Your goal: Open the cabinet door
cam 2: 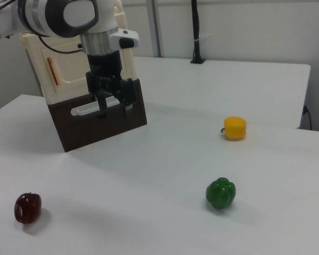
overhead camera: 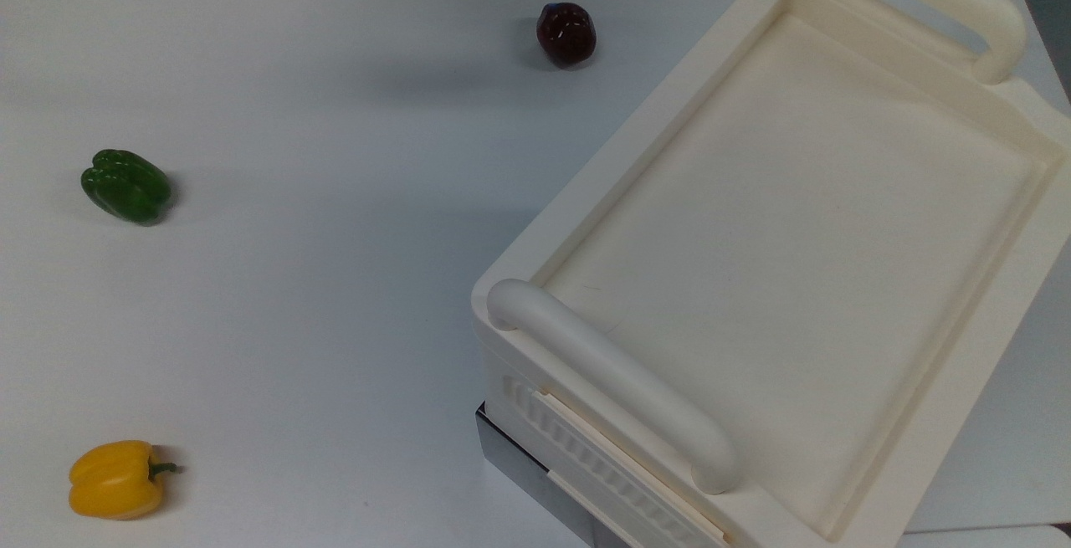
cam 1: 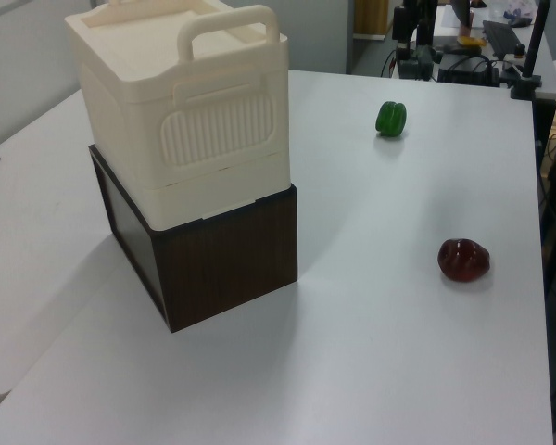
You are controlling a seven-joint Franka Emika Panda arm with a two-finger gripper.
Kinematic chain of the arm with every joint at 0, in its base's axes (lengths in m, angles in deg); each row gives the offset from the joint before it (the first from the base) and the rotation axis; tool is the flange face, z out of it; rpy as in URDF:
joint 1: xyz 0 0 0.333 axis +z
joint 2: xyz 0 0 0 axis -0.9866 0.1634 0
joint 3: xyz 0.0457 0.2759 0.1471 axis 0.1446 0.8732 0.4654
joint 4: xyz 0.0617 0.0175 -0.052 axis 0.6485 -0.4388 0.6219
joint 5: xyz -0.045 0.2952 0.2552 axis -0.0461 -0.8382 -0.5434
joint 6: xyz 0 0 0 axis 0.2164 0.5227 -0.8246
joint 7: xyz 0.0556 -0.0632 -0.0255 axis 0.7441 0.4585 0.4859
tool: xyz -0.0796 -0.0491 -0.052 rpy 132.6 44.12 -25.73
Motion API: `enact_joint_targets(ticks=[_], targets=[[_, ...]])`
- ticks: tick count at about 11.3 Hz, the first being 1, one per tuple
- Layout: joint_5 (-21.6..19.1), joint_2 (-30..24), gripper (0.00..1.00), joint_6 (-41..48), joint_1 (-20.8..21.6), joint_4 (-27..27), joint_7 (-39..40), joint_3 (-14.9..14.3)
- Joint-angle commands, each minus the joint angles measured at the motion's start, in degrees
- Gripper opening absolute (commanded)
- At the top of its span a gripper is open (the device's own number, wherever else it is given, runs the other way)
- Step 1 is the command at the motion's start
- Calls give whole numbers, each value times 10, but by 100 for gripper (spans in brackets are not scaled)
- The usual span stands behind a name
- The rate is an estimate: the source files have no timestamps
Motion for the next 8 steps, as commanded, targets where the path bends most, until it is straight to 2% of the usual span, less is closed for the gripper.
enact_joint_targets(ticks=[1,8], targets=[[4,-6,100,4,5,-8,-6,-1],[-15,-1,100,0,5,-8,-9,0]])
